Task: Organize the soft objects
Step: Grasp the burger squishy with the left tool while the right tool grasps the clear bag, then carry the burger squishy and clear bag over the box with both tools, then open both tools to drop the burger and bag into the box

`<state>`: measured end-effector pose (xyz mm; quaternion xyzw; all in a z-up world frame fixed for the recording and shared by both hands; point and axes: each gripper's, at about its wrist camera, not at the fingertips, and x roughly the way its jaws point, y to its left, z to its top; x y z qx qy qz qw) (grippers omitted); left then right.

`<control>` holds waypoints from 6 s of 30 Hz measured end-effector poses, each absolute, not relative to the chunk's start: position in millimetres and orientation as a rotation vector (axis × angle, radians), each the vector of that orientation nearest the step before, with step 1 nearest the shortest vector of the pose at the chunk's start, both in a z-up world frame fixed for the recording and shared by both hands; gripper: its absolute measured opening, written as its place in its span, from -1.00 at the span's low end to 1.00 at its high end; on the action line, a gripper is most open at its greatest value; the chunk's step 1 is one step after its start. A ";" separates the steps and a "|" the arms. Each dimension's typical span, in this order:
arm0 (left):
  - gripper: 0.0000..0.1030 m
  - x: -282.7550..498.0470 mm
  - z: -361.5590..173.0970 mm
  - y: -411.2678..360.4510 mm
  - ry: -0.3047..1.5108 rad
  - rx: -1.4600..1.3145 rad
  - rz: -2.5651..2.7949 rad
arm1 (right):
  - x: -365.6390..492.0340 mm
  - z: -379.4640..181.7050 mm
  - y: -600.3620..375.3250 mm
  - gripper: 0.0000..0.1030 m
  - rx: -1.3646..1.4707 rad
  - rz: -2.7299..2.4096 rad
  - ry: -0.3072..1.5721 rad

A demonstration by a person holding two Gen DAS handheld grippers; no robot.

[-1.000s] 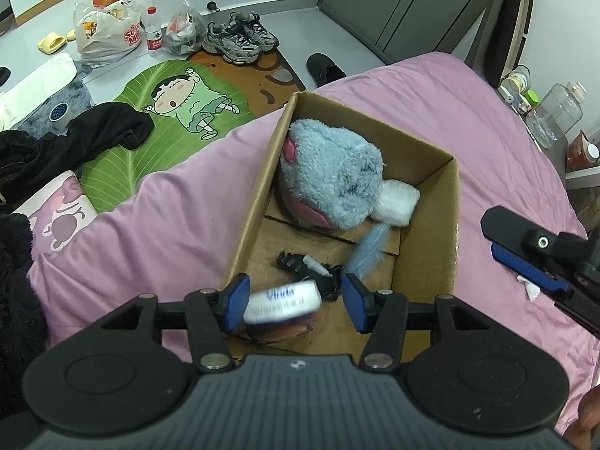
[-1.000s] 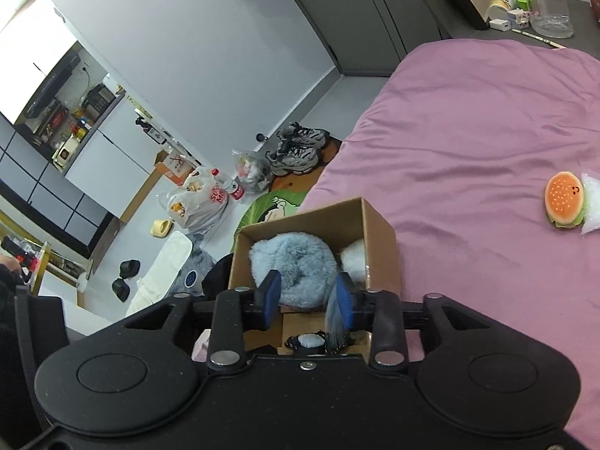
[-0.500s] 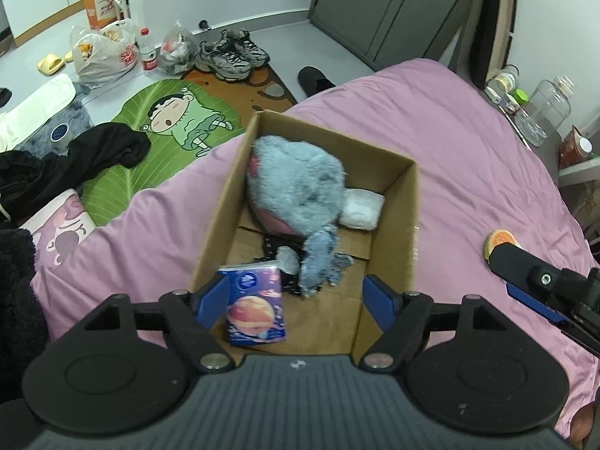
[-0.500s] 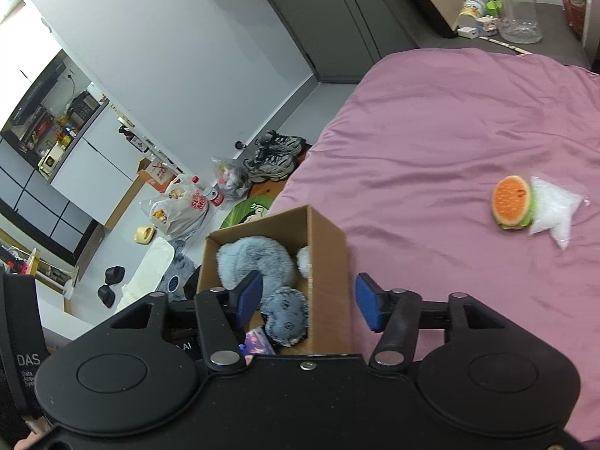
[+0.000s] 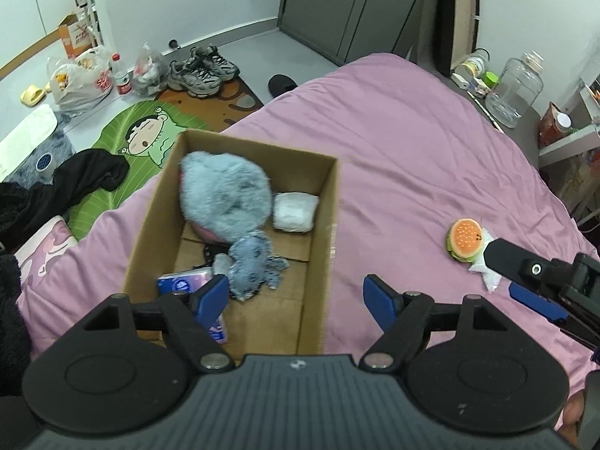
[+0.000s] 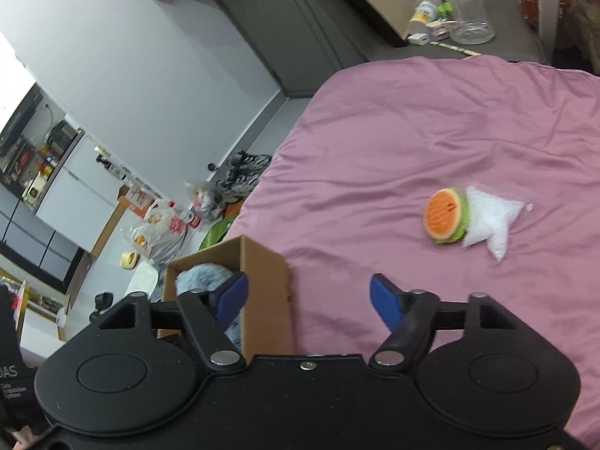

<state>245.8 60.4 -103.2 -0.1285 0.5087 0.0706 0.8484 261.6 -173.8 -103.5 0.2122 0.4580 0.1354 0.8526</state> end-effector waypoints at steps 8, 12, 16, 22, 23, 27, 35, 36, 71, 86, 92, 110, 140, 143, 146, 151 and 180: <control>0.72 260.9 -99.3 25.8 1.073 -0.222 0.134 | 269.9 -110.8 -215.4 0.81 0.527 0.231 0.955; 0.81 269.5 -96.9 9.2 1.065 -0.207 0.127 | 273.3 -115.5 -234.3 0.96 0.574 0.195 0.951; 0.83 279.2 -94.0 -9.6 1.056 -0.187 0.112 | 279.3 -124.4 -254.7 0.99 0.599 0.141 0.952; 0.83 296.7 -96.6 -35.0 1.057 -0.183 0.094 | 287.7 -139.8 -285.3 0.99 0.671 0.104 0.955; 0.83 299.6 -98.0 -38.8 1.057 -0.186 0.092 | 289.1 -142.0 -289.0 0.99 0.682 0.096 0.954; 0.83 311.6 -104.6 -50.6 1.059 -0.204 0.102 | 296.7 -156.6 -304.0 0.97 0.745 0.077 0.963; 0.81 332.0 -121.5 -75.1 1.039 -0.225 0.089 | 307.2 -179.2 -319.3 0.68 0.794 0.047 0.993; 0.80 334.6 -124.1 -77.9 1.036 -0.223 0.097 | 308.6 -183.5 -321.0 0.65 0.804 0.045 1.001; -0.31 401.0 -223.5 -114.3 1.198 -0.475 0.044 | 347.6 -262.1 -320.3 -0.51 0.879 -0.005 1.139; -0.47 360.8 -176.8 -77.5 1.114 -0.438 0.065 | 318.8 -224.3 -313.8 -0.66 0.806 -0.031 1.040; -0.47 340.6 -155.7 -60.8 1.082 -0.420 0.062 | 306.7 -207.8 -307.5 -0.66 0.788 -0.025 1.003; -0.47 284.7 -104.0 -7.9 0.998 -0.392 0.048 | 260.9 -149.9 -267.0 -0.66 0.692 0.037 0.922; -0.46 216.6 -91.8 121.0 0.974 -0.438 0.093 | 218.3 -90.5 -152.2 -0.66 0.454 0.217 0.861; -0.46 216.3 -97.9 128.0 0.985 -0.445 0.096 | 217.8 -89.3 -146.2 -0.66 0.433 0.218 0.858; -0.46 216.8 -105.4 133.4 1.002 -0.459 0.098 | 218.6 -89.0 -137.8 -0.66 0.422 0.233 0.866; -0.44 216.7 -122.8 137.3 1.038 -0.494 0.088 | 219.6 -91.2 -120.4 -0.66 0.398 0.259 0.883; 0.12 224.8 -142.1 160.1 1.106 -0.546 0.118 | 218.5 -96.3 -64.9 -0.30 0.341 0.364 0.942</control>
